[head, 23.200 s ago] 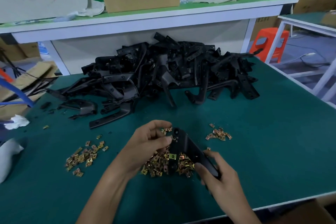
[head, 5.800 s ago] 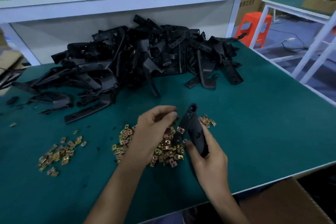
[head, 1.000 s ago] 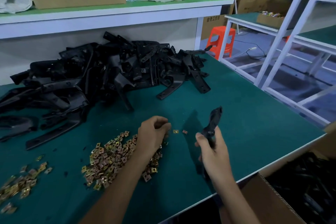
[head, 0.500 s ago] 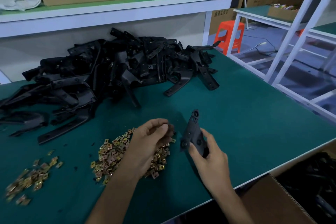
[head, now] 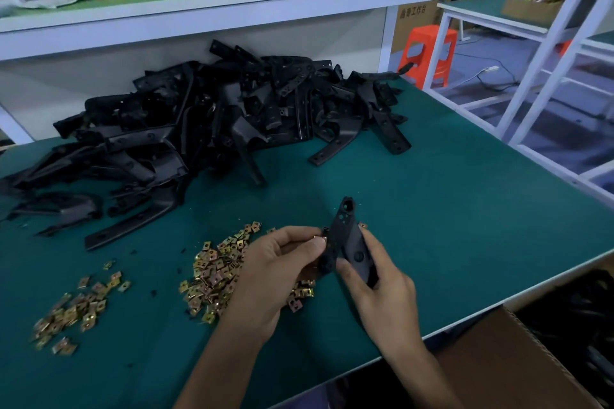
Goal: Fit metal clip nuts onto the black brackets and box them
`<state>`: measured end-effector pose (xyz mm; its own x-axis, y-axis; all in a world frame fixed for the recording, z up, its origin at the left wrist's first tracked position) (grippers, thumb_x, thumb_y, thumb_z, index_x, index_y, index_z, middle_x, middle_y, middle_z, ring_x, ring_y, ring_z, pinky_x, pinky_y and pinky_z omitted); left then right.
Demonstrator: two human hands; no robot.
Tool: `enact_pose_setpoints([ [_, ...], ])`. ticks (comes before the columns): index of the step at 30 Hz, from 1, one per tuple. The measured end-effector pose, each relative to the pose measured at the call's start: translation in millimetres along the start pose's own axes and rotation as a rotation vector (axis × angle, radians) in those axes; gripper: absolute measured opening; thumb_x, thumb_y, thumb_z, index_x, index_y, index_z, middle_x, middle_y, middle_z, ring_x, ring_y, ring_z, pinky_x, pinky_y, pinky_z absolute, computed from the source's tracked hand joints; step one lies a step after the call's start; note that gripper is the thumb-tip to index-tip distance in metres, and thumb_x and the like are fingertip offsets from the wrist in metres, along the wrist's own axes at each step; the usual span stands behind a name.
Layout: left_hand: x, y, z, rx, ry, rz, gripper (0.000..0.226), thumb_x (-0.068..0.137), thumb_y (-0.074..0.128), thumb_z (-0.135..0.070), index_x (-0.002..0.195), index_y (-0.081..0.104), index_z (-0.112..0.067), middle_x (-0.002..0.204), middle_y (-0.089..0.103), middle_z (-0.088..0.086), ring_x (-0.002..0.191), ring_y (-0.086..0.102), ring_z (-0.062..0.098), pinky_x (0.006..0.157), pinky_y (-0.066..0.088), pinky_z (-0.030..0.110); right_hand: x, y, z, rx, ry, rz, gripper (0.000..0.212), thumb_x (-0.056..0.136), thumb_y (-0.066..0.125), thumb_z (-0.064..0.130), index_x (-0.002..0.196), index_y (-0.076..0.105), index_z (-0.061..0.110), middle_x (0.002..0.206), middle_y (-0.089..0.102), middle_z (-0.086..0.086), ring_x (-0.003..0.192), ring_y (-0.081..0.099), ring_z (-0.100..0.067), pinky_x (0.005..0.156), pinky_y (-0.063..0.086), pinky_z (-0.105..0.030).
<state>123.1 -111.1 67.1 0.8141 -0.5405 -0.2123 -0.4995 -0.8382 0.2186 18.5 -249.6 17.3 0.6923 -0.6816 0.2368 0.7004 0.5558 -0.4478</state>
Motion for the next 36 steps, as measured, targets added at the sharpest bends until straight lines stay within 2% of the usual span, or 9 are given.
enact_pose_setpoints([
  [5,-2.2,-7.2,-7.3,0.136,-0.001,0.001,0.008,0.086,0.075,-0.005,0.092,0.078,-0.009,0.094,0.078,0.010,0.082,0.075,0.022,0.067,0.059,0.025,-0.6,0.5,2.3,-0.027,-0.005,0.004,0.057,0.088,0.074,0.046,0.138,0.048,0.051,0.118,0.071,0.024,0.104,0.068,-0.003,0.087,0.055,-0.030],
  [10,-1.0,-8.0,-12.8,0.254,-0.013,-0.009,0.008,0.086,0.076,-0.006,0.090,0.080,-0.012,0.095,0.079,0.004,0.076,0.074,0.014,0.059,0.053,0.018,-3.9,0.2,3.1,-0.062,-0.014,-0.068,0.059,0.087,0.077,0.042,0.143,0.056,0.039,0.125,0.071,0.015,0.105,0.064,-0.004,0.086,0.048,-0.019],
  [16,-18.0,12.8,-4.4,0.433,0.221,-0.134,0.032,0.080,0.081,-0.021,0.109,0.074,-0.031,0.099,0.075,-0.019,0.092,0.068,-0.004,0.077,0.051,0.010,-8.3,-7.2,-0.5,0.003,0.058,-0.206,0.066,0.081,0.078,0.046,0.143,0.057,0.039,0.113,0.076,0.008,0.097,0.071,-0.014,0.082,0.052,-0.029],
  [20,-23.3,24.3,-0.6,0.550,0.326,-0.293,0.042,0.082,0.078,-0.033,0.123,0.068,-0.034,0.110,0.070,-0.027,0.106,0.061,-0.011,0.093,0.050,0.018,-11.4,-10.5,-2.0,0.057,0.087,-0.247,0.066,0.083,0.078,0.043,0.145,0.055,0.037,0.125,0.072,0.012,0.112,0.069,-0.008,0.093,0.055,-0.038],
  [22,-23.1,27.2,1.6,0.554,0.327,-0.302,0.038,0.084,0.077,-0.034,0.120,0.068,-0.040,0.108,0.068,-0.034,0.106,0.058,-0.017,0.091,0.046,0.009,-11.3,-10.9,-2.7,0.066,0.088,-0.239,0.066,0.085,0.078,0.040,0.146,0.055,0.035,0.131,0.069,0.014,0.118,0.066,-0.005,0.097,0.055,-0.040],
  [27,-20.9,33.3,3.5,0.571,0.369,-0.262,0.027,0.090,0.072,-0.028,0.101,0.066,-0.051,0.101,0.066,-0.040,0.098,0.061,-0.016,0.080,0.046,0.004,-8.3,-8.9,-5.2,0.047,0.069,-0.218,0.065,0.087,0.078,0.040,0.146,0.052,0.037,0.132,0.067,0.017,0.119,0.064,-0.001,0.098,0.051,-0.029],
  [30,-15.5,41.5,2.0,0.553,0.395,-0.191,0.020,0.092,0.066,-0.039,0.112,0.071,-0.040,0.106,0.070,-0.032,0.103,0.064,-0.010,0.088,0.052,0.017,-6.3,-9.0,-15.1,0.168,0.132,-0.223,0.061,0.088,0.078,0.042,0.142,0.052,0.039,0.121,0.067,0.033,0.111,0.063,0.010,0.091,0.049,-0.014],
  [32,-8.6,46.6,-1.8,0.526,0.419,-0.125,0.039,0.094,0.053,-0.054,0.123,0.069,-0.034,0.115,0.070,-0.027,0.111,0.062,-0.009,0.092,0.050,0.017,-4.4,-16.0,-22.2,0.322,0.169,-0.327,0.055,0.089,0.074,0.044,0.139,0.055,0.032,0.116,0.065,0.039,0.108,0.061,0.015,0.090,0.045,-0.008],
  [36,27.9,36.3,-3.9,0.742,0.425,-0.182,0.033,0.102,0.046,-0.043,0.122,0.069,-0.030,0.113,0.071,-0.020,0.106,0.061,-0.007,0.089,0.049,0.015,-6.2,-28.6,-29.3,0.548,0.247,-0.511,0.034,0.088,0.059,0.053,0.116,0.062,0.033,0.096,0.070,0.009,0.087,0.064,-0.015,0.087,0.051,-0.045],
])
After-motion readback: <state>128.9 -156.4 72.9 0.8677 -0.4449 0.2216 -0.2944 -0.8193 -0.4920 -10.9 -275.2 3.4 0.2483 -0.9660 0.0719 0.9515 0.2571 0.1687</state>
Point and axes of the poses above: each hand's wrist, its own x-axis towards the middle knuckle, its own y-axis out of the palm, z = x × y, the point moved 6 cm from there along x, towards the middle knuckle
